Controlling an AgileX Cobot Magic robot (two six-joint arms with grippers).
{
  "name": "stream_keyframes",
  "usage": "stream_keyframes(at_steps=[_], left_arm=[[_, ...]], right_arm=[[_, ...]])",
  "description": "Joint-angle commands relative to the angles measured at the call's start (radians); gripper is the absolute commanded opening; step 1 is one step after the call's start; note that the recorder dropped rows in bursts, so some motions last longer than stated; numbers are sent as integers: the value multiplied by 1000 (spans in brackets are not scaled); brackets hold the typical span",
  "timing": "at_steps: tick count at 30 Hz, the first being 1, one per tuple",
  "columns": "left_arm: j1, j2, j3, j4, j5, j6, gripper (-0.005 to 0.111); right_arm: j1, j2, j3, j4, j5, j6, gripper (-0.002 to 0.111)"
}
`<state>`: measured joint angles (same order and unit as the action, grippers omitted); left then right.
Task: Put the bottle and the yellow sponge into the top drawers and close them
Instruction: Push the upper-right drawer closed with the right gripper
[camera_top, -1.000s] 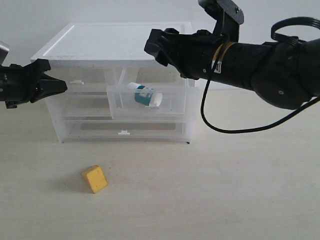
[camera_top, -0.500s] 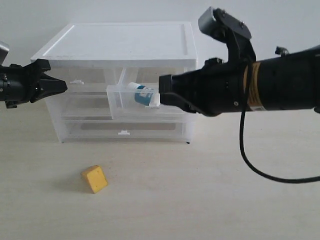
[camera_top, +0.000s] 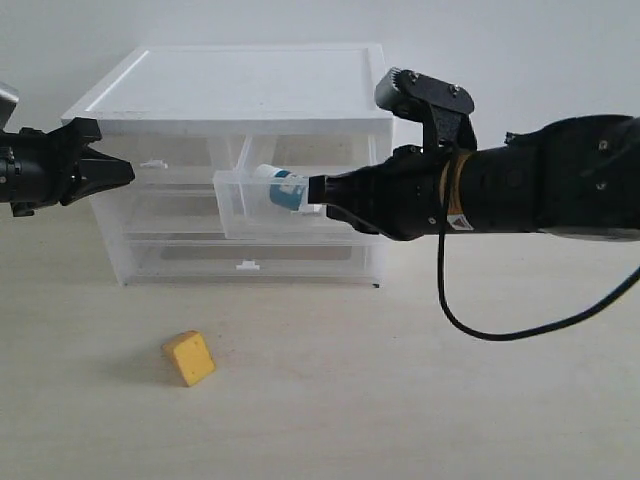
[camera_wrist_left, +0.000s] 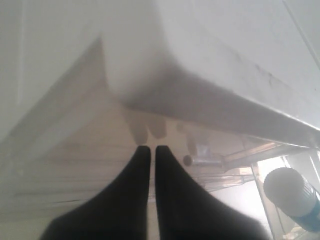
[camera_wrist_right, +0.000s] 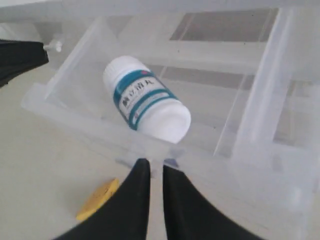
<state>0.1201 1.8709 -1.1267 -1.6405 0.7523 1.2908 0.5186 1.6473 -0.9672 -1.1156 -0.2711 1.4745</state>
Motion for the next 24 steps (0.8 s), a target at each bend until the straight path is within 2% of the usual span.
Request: stream_keyframes(at_steps=[1, 13, 18, 24], left_arm=[[-4, 3, -15, -44, -20, 11, 4], [-4, 3, -15, -44, -21, 8, 4], [-4, 3, -15, -44, -23, 8, 4], [-4, 3, -15, -44, -25, 11, 4]], right_arm=[[3, 58, -92, 37, 40, -25, 9], [-1, 229, -333, 43, 149, -27, 9], [-1, 227, -371, 41, 210, -27, 9], [3, 218, -339, 8, 191, -27, 9]])
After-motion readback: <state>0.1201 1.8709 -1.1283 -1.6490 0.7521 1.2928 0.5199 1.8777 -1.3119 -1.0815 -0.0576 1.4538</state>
